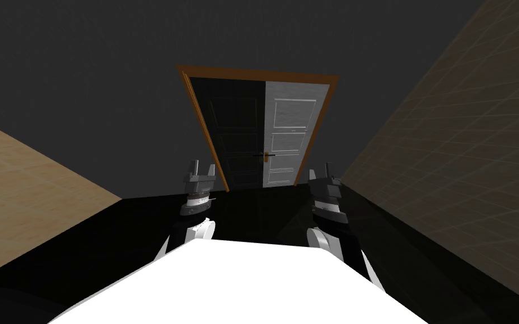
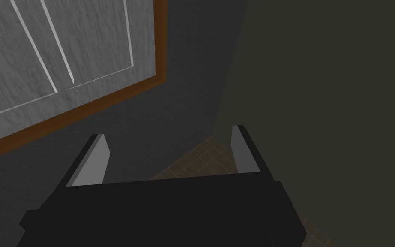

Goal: Pull the door open

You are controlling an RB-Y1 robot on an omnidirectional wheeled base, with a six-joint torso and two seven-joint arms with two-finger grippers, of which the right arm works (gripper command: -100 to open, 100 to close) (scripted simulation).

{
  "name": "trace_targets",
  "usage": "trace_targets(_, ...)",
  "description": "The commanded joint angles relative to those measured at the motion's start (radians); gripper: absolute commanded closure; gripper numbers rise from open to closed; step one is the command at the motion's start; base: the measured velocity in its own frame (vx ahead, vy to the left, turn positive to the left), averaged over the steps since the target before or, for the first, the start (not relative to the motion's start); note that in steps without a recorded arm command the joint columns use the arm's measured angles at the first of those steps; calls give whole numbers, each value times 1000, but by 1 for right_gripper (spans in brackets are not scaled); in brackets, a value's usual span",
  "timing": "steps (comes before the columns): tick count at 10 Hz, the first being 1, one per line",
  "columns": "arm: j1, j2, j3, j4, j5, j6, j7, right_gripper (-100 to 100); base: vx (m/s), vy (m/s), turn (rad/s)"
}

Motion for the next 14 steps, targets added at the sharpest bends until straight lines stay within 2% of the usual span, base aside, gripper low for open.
trace_targets(1,-15,-11,-8,34,7,2,-12,-100,10,20,77)
trace_targets(2,-15,-11,-8,34,7,2,-12,-100,135,12,23)
trace_targets(6,-48,-34,-25,110,24,7,-38,-100,174,-5,46)
trace_targets(14,-116,-74,-61,268,59,16,-92,-100,96,7,54)
